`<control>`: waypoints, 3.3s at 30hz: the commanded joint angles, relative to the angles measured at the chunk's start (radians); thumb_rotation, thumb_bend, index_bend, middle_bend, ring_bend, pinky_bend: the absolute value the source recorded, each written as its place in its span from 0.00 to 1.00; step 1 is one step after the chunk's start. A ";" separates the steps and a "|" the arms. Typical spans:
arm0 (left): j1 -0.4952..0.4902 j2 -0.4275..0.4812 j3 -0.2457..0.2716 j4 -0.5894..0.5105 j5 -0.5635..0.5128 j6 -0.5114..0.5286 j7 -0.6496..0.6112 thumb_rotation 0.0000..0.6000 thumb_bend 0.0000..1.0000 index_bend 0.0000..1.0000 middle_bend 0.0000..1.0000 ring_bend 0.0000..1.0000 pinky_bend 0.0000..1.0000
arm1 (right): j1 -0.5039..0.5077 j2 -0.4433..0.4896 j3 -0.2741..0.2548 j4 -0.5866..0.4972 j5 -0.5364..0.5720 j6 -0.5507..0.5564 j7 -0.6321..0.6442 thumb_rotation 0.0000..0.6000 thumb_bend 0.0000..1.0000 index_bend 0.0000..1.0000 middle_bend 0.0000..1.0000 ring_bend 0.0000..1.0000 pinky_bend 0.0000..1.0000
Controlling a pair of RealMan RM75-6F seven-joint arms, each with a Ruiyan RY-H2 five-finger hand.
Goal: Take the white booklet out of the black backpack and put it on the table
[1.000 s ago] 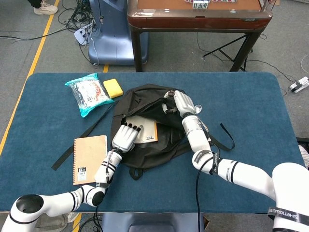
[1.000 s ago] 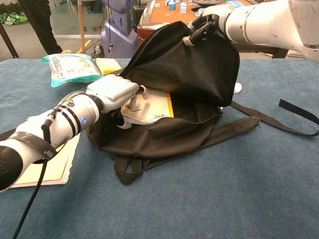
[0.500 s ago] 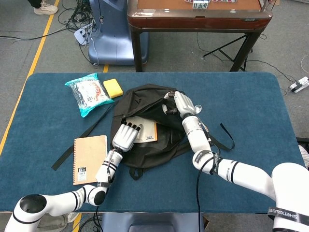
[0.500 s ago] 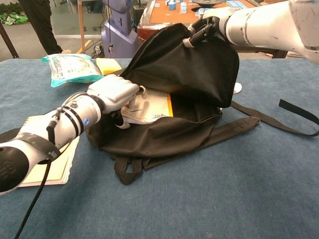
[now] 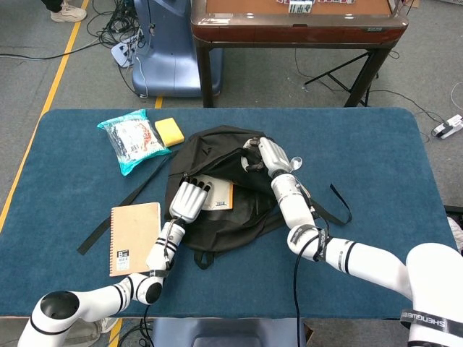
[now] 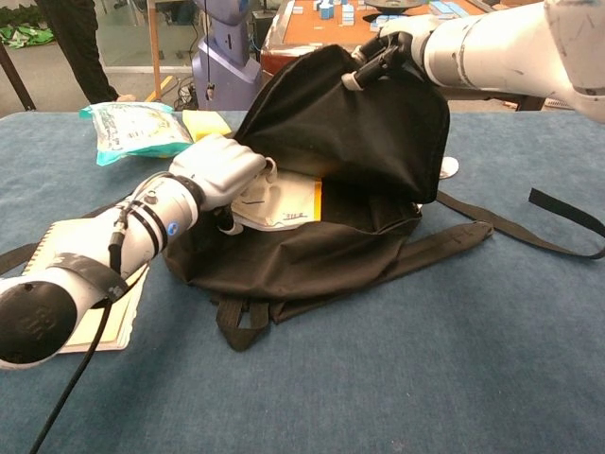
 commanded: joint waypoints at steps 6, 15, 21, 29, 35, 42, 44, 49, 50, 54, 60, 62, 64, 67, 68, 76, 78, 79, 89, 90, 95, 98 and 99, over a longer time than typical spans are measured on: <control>-0.005 -0.027 -0.007 0.053 0.053 0.024 -0.077 1.00 0.27 0.41 0.47 0.43 0.46 | -0.001 0.005 0.001 -0.004 -0.001 0.001 0.009 1.00 0.45 0.59 0.27 0.11 0.01; -0.009 -0.045 -0.009 0.124 0.159 0.087 -0.251 1.00 0.34 0.57 0.61 0.54 0.58 | -0.005 0.017 0.017 0.002 0.022 -0.007 0.033 1.00 0.44 0.59 0.27 0.11 0.01; -0.005 -0.036 0.001 0.153 0.229 0.131 -0.376 1.00 0.42 0.67 0.70 0.59 0.67 | -0.004 0.025 0.022 0.014 0.041 -0.013 0.039 1.00 0.44 0.59 0.27 0.11 0.01; 0.027 0.024 0.032 0.120 0.345 0.243 -0.590 1.00 0.48 0.76 0.76 0.63 0.74 | -0.007 0.028 0.012 0.018 0.037 -0.032 0.047 1.00 0.44 0.59 0.27 0.11 0.01; 0.076 0.122 0.052 -0.022 0.413 0.336 -0.688 1.00 0.49 0.77 0.79 0.64 0.74 | -0.013 0.028 0.002 0.010 0.022 -0.038 0.057 1.00 0.44 0.59 0.27 0.11 0.01; 0.135 0.249 0.060 -0.226 0.467 0.421 -0.749 1.00 0.49 0.78 0.80 0.65 0.75 | -0.028 0.034 -0.013 -0.009 0.007 -0.044 0.071 1.00 0.43 0.59 0.27 0.11 0.01; 0.151 0.277 0.057 -0.264 0.478 0.447 -0.762 1.00 0.49 0.78 0.80 0.65 0.75 | -0.034 0.039 -0.016 -0.021 -0.002 -0.049 0.077 1.00 0.43 0.59 0.27 0.11 0.01; 0.199 0.362 0.038 -0.372 0.478 0.493 -0.812 1.00 0.49 0.78 0.80 0.65 0.75 | -0.050 0.054 -0.029 -0.054 -0.033 -0.059 0.090 1.00 0.42 0.59 0.27 0.11 0.01; 0.211 0.384 0.033 -0.397 0.478 0.505 -0.821 1.00 0.49 0.78 0.80 0.65 0.75 | -0.054 0.058 -0.032 -0.062 -0.041 -0.062 0.094 1.00 0.42 0.59 0.27 0.11 0.01; 0.253 0.462 0.018 -0.476 0.476 0.540 -0.846 1.00 0.50 0.77 0.80 0.65 0.75 | -0.067 0.074 -0.050 -0.095 -0.078 -0.078 0.101 1.00 0.42 0.59 0.27 0.11 0.01; 0.322 0.593 0.005 -0.590 0.453 0.564 -0.875 1.00 0.50 0.77 0.80 0.65 0.75 | -0.084 0.095 -0.079 -0.140 -0.138 -0.111 0.116 1.00 0.42 0.47 0.25 0.11 0.01; 0.343 0.633 0.005 -0.610 0.443 0.564 -0.874 1.00 0.50 0.77 0.80 0.65 0.75 | -0.090 0.105 -0.087 -0.162 -0.156 -0.130 0.128 1.00 0.41 0.39 0.23 0.11 0.01; 0.359 0.660 0.003 -0.617 0.436 0.564 -0.872 1.00 0.50 0.76 0.80 0.65 0.75 | -0.096 0.123 -0.098 -0.191 -0.179 -0.156 0.133 1.00 0.37 0.27 0.21 0.10 0.01; 0.380 0.695 0.005 -0.613 0.432 0.561 -0.864 1.00 0.50 0.76 0.80 0.65 0.75 | -0.101 0.158 -0.130 -0.238 -0.225 -0.177 0.117 1.00 0.18 0.12 0.15 0.07 0.01; 0.386 0.704 0.006 -0.606 0.432 0.559 -0.859 1.00 0.50 0.76 0.80 0.65 0.75 | -0.105 0.173 -0.139 -0.261 -0.244 -0.179 0.115 1.00 0.12 0.07 0.12 0.06 0.01; 0.384 0.706 -0.012 -0.563 0.405 0.514 -0.828 1.00 0.50 0.76 0.80 0.65 0.75 | -0.190 0.289 -0.142 -0.417 -0.375 -0.153 0.183 1.00 0.05 0.00 0.05 0.03 0.01; 0.368 0.685 -0.017 -0.544 0.401 0.490 -0.805 1.00 0.50 0.76 0.80 0.65 0.75 | -0.219 0.329 -0.141 -0.454 -0.414 -0.143 0.205 1.00 0.05 0.00 0.05 0.03 0.01; 0.359 0.674 -0.019 -0.535 0.398 0.478 -0.792 1.00 0.50 0.76 0.80 0.65 0.75 | -0.232 0.347 -0.140 -0.468 -0.431 -0.138 0.215 1.00 0.05 0.00 0.05 0.03 0.01; 0.261 0.498 -0.007 -0.429 0.357 0.322 -0.629 1.00 0.50 0.76 0.80 0.65 0.75 | -0.354 0.502 -0.136 -0.502 -0.531 -0.074 0.324 1.00 0.05 0.00 0.05 0.03 0.01; 0.256 0.487 -0.003 -0.430 0.348 0.302 -0.620 1.00 0.50 0.76 0.80 0.64 0.75 | -0.362 0.511 -0.138 -0.498 -0.536 -0.071 0.331 1.00 0.05 0.00 0.05 0.03 0.01; 0.243 0.506 0.012 -0.536 0.245 0.173 -0.535 0.82 0.18 0.48 0.67 0.56 0.73 | -0.402 0.544 -0.155 -0.465 -0.555 -0.055 0.360 1.00 0.05 0.00 0.05 0.03 0.01; 0.242 0.534 0.007 -0.603 0.188 0.133 -0.495 0.36 0.12 0.30 0.57 0.49 0.64 | -0.425 0.554 -0.164 -0.443 -0.563 -0.049 0.386 1.00 0.05 0.00 0.05 0.03 0.01; 0.244 0.545 0.001 -0.626 0.168 0.124 -0.495 0.23 0.12 0.25 0.54 0.46 0.60 | -0.433 0.558 -0.166 -0.434 -0.569 -0.049 0.398 1.00 0.05 0.00 0.05 0.03 0.01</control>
